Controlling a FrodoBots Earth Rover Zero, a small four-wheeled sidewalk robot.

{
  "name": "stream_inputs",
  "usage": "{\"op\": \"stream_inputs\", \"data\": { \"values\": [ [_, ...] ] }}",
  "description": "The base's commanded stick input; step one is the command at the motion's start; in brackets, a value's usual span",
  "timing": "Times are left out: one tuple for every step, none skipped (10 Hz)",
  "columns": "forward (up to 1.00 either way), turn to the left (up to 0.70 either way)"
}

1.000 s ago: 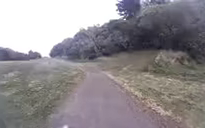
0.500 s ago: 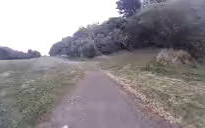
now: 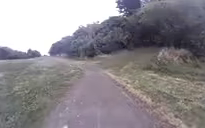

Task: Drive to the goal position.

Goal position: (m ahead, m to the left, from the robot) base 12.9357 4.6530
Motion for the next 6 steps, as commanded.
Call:
{"op": "stream_inputs", "data": {
  "values": [
    [0.45,0.00],
    [0.45,0.00],
    [0.45,0.00],
    [0.45,0.00],
    [0.45,0.00],
    [0.45,0.00]
  ]
}}
